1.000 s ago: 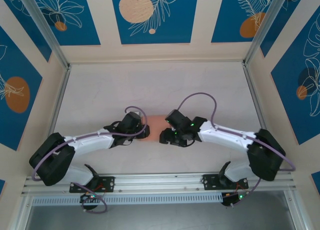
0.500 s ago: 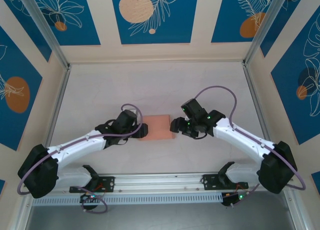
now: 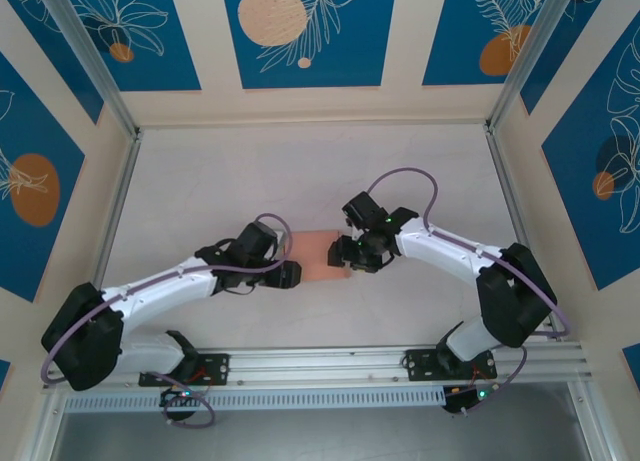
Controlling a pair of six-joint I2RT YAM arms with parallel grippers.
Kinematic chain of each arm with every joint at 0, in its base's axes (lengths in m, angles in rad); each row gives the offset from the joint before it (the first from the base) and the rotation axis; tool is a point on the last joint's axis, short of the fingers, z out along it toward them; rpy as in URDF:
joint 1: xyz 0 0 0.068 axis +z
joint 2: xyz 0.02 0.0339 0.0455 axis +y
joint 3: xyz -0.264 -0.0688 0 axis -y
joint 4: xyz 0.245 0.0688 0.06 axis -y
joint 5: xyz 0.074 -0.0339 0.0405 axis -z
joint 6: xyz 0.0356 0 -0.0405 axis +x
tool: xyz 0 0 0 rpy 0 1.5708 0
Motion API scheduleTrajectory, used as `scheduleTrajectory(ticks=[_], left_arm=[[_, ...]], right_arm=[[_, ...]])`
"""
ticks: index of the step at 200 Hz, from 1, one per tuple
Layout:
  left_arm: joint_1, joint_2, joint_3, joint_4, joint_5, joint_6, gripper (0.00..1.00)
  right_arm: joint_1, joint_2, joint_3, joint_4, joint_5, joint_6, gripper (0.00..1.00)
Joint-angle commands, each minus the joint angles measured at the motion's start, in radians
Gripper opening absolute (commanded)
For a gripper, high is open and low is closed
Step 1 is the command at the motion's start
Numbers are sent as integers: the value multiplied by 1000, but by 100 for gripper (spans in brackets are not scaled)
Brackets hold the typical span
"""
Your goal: Fold the paper box
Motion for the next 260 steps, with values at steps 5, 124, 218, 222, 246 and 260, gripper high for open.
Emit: scheduleTrajectory(ticks=[5,124,218,222,246,260], left_arm=[[-3,35,41,-24,56,30,72],[-5,136,77,-25,27,89,76],[-6,170,100,10,25,102,80],[-6,171,103,8,24,104,80],[-6,179,113,-2,21,118,80],[-6,184,116,0,30,119,80]], right_arm=[[16,37,18,6,-35,-6,61],[20,107,19,40,-44,-13,58],[20,103,30,41,-55,-19,58],[21,103,31,41,-57,-20,58],[21,104,36,42,-60,-22,58],[21,108,41,43,-63,-23,58]])
